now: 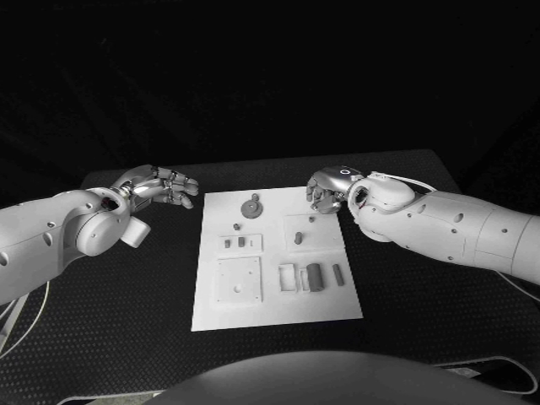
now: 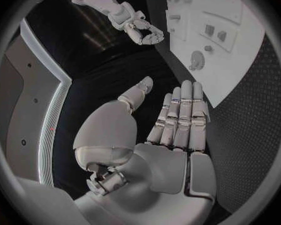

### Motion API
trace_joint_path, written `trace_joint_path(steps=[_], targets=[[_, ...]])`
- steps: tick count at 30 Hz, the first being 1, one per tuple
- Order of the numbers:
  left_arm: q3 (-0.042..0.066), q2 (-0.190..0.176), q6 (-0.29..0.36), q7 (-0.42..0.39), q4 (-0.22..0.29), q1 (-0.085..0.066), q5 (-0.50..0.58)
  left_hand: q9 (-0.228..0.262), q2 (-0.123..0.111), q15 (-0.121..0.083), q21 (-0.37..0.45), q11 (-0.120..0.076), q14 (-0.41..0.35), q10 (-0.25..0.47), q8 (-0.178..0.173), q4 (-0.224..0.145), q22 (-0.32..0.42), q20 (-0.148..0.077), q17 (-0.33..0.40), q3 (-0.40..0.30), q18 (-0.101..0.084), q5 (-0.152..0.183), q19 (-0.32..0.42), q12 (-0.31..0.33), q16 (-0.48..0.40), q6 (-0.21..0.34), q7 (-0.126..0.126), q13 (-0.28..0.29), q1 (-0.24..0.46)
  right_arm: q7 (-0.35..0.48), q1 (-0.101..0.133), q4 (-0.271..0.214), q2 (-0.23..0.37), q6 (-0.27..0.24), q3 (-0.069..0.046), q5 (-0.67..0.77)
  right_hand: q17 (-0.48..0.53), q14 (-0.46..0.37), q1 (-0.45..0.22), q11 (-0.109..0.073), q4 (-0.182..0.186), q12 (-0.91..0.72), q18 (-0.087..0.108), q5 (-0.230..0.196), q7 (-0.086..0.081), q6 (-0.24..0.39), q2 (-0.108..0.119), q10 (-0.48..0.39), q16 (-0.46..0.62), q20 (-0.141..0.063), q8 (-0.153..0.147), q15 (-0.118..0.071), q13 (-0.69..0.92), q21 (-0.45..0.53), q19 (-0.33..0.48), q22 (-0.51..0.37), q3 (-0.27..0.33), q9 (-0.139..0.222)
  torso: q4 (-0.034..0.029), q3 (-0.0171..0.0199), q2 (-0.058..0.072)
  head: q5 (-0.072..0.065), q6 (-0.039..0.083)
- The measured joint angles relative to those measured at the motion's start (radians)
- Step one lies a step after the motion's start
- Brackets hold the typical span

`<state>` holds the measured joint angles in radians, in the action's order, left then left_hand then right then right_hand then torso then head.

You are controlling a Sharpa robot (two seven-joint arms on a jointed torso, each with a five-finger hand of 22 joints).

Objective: Assemble the parts on the task board

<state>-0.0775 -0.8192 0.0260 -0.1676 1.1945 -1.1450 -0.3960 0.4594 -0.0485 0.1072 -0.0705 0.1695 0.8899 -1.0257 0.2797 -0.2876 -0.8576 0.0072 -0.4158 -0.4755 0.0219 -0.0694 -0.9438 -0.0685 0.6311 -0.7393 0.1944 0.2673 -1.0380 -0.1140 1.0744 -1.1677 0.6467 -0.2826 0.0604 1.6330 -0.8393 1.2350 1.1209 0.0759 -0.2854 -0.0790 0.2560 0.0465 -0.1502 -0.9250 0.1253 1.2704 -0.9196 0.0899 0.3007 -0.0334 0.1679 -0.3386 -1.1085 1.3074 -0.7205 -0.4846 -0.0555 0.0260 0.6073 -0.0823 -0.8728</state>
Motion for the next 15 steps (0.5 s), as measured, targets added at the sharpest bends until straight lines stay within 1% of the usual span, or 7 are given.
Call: trace_joint_path(steps=[3,6,7,10,12,14,15], targets=[[0.000,0.001,-0.001,0.000,0.000,0.000,0.000,0.000,0.000,0.000,0.000,0.000,0.000,0.000,0.000,0.000,0.001,0.000,0.000,0.000,0.000,0.000,0.000,0.000,0.000,0.000,0.000,0.000,0.000,0.002,0.000,0.013,-0.010,0.004,0.000,-0.008,0.001,-0.034,-0.004,0.038,0.002,0.018,-0.001,0.000,-0.011,0.056,0.045,-0.117,0.000,0.008,-0.028,0.032,-0.031,0.000,0.030,0.000,0.013,0.013,0.0004,0.0004,0.000,-0.001,0.000],[0.000,0.001,-0.002,0.000,-0.001,0.000,0.000,0.000,0.000,0.000,0.000,0.000,0.000,0.000,0.000,0.000,0.001,0.000,0.000,0.000,0.000,0.000,0.000,0.000,0.000,0.000,0.000,0.000,0.000,0.006,0.000,0.023,-0.015,0.005,0.004,-0.013,-0.004,-0.084,-0.012,0.087,0.007,0.018,-0.016,0.000,0.013,0.101,0.078,-0.293,0.000,0.018,-0.050,0.081,-0.079,0.000,0.079,0.000,0.038,0.022,0.0004,0.0012,0.000,-0.001,0.000],[0.000,0.001,-0.002,0.000,-0.001,0.000,0.000,0.000,0.000,0.000,0.000,0.000,0.000,0.000,0.000,0.000,0.001,0.000,0.000,0.000,0.000,0.000,0.000,0.000,0.000,0.000,0.000,0.000,0.000,0.007,0.000,0.024,-0.015,0.005,0.007,-0.014,-0.007,-0.100,-0.005,0.091,0.012,0.018,-0.016,0.000,0.019,0.121,0.085,-0.328,-0.002,0.019,-0.059,0.085,-0.089,0.000,0.091,0.000,0.040,0.026,0.0004,0.0011,0.000,-0.001,0.000],[0.000,0.001,-0.002,0.000,-0.001,0.000,0.000,0.000,0.000,0.000,0.000,0.000,0.000,0.000,0.000,0.000,0.001,0.000,-0.001,0.000,0.000,0.000,0.000,0.000,0.000,0.000,0.000,0.000,0.000,0.008,0.000,0.020,-0.009,0.006,0.018,-0.011,0.000,-0.147,0.008,0.071,0.045,0.018,-0.015,0.000,0.044,0.220,0.126,-0.418,0.001,0.025,-0.101,0.068,-0.103,0.002,0.136,0.000,0.030,0.039,-0.0001,0.0016,0.000,-0.001,0.000],[0.000,0.000,-0.003,0.000,-0.001,0.000,0.000,0.000,0.000,0.000,0.000,0.000,0.000,0.000,0.000,0.000,0.001,0.000,-0.001,0.000,0.000,0.000,0.000,0.000,0.000,0.000,0.000,0.000,0.000,0.008,-0.001,0.013,-0.005,0.006,0.023,-0.005,0.019,-0.174,0.017,0.055,0.067,0.018,-0.025,0.000,0.071,0.359,0.155,-0.475,0.025,0.030,-0.162,0.055,-0.104,0.012,0.171,0.000,0.025,0.062,-0.0002,0.0016,0.000,-0.001,0.000],[0.000,0.000,-0.003,0.000,-0.001,0.000,0.000,0.000,0.000,0.000,0.000,0.000,0.000,0.000,0.000,0.000,0.002,0.000,-0.001,0.000,0.000,0.000,0.000,0.000,0.000,0.000,0.000,0.000,0.000,0.012,-0.001,0.007,-0.002,0.005,0.023,0.001,0.044,-0.214,0.030,0.052,0.079,0.018,-0.040,0.000,0.091,0.490,0.167,-0.543,0.059,0.037,-0.202,0.054,-0.104,0.028,0.221,0.000,0.026,0.106,-0.0002,0.0016,0.001,-0.001,0.000],[0.000,0.000,-0.003,0.000,-0.001,0.000,0.000,0.000,0.000,0.000,0.000,0.000,0.000,0.000,0.000,0.000,0.002,0.000,-0.001,0.000,0.000,0.000,0.000,0.000,0.000,0.000,0.000,0.000,0.000,0.013,-0.001,0.007,-0.001,0.005,0.023,0.002,0.051,-0.233,0.031,0.058,0.081,0.019,-0.041,0.000,0.094,0.505,0.169,-0.575,0.072,0.039,-0.204,0.063,-0.106,0.037,0.241,0.000,0.028,0.109,-0.0002,0.0016,0.001,-0.001,0.000]])
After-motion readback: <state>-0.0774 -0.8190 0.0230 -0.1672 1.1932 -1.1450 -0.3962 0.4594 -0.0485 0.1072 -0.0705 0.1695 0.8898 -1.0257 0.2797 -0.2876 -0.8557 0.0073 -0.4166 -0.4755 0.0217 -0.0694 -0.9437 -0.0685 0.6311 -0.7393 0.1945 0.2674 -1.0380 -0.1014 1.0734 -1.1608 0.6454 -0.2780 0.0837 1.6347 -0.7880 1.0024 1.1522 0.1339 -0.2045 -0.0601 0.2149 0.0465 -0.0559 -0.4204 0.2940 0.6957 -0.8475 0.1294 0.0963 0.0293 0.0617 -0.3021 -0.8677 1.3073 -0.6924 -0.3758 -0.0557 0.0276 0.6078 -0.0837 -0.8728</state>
